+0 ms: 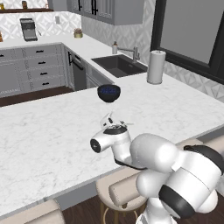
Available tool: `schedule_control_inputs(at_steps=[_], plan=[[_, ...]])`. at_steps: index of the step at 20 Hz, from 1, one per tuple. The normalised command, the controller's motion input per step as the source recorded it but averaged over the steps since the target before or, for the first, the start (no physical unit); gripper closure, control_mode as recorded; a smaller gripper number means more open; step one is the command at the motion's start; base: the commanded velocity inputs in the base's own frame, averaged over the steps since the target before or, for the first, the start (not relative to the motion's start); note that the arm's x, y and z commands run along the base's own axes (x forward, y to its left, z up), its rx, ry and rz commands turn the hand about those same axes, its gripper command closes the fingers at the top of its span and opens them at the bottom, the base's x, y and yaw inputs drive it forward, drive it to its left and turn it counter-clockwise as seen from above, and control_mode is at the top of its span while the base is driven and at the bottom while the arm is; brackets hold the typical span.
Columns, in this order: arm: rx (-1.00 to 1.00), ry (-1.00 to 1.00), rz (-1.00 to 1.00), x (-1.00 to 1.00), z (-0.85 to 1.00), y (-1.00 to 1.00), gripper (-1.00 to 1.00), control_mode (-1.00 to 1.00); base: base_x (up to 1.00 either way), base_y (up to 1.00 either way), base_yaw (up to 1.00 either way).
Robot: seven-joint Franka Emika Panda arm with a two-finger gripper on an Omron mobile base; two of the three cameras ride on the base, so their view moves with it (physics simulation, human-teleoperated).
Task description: Take a straw from the drawer in front and place it inside the glass cup on the dining counter.
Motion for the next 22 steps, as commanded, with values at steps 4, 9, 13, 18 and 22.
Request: schedule_control_inputs(at_steps=[4,9,13,18,22], plan=[[0.0,0.0,0.0,0.0,-0.18,0.0,1.0,-1.0,0.0,0.0,0.0],[0.01,0.0,0.0,0.0,-0.07,0.0,-1.0,-1.0,0.0,0.0,0.0],[0.05,0.0,0.0,0.0,0.0,0.0,-1.0,-1.0,0.0,0.0,0.0],[0.1,0.0,0.01,-0.03,0.0,0.0,-1.0,-1.0,0.0,0.0,0.0],[0.13,0.01,0.0,0.0,0.0,0.0,-1.0,-1.0,0.0,0.0,0.0]])
